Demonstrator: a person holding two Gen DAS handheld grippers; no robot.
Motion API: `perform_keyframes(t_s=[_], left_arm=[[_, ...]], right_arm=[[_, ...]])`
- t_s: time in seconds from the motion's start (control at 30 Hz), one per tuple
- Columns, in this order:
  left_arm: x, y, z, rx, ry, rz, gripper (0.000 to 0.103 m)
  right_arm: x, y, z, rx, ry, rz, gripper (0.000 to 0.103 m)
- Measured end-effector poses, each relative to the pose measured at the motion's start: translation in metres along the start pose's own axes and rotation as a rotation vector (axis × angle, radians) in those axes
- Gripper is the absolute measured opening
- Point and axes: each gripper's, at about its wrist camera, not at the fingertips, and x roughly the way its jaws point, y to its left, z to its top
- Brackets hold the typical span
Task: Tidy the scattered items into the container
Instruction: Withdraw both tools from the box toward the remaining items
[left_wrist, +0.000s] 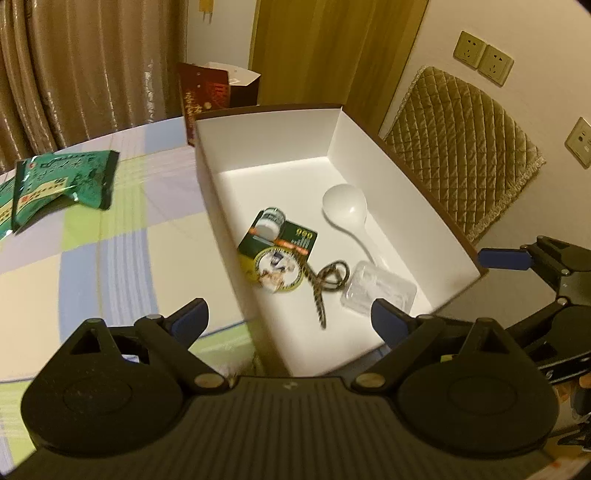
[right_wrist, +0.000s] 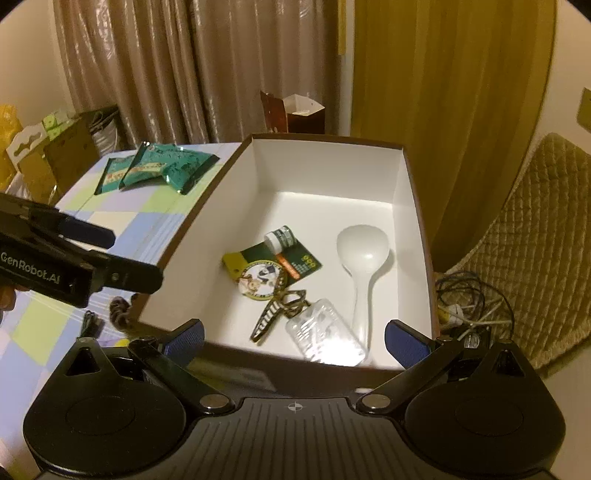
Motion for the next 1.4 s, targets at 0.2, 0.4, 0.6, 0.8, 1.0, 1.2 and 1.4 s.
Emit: perform_keyframes(t_s=[0.2,0.4,0.6,0.8,1.0,1.2,1.4], left_arm=[[-0.028,0.008,-0.022,0.001,-0.01,-0.013,0.093],[-0.057,0.016,-0.044,0.007,-0.037,-0.033,0.093],[-0.081,0.03,-0.072,0.005,-0.048,-0.028,0.093],[-0.094,0.046,-0.101,-0.007,-0.036,-0.003,0.093],[-0.102,0.062,-0.127,-0.007,-0.026,0.004,0.093],[-0.1,0.074,-0.149,0.011,-0.016,0.024,0.092],[-0.09,0.081,-0.161,0.047,-0.001,0.022,0.092]], right_arm=[[-0.022,0.02,-0.014,0.04,-0.029,-0.015,0.101],[-0.044,0.043,-0.027,0.063,-0.064,-0.017,0.101],[-0.054,0.066,-0.043,0.079,-0.071,-0.019,0.101],[-0.053,0.091,-0.061,0.08,-0.048,0.004,0.101],[-0.046,0.107,-0.075,0.086,-0.022,0.037,0.101],[-0.032,0.12,-0.09,0.07,0.019,0.059,0.101],[-0.017,0.127,-0.101,0.043,0.056,0.085,0.101]])
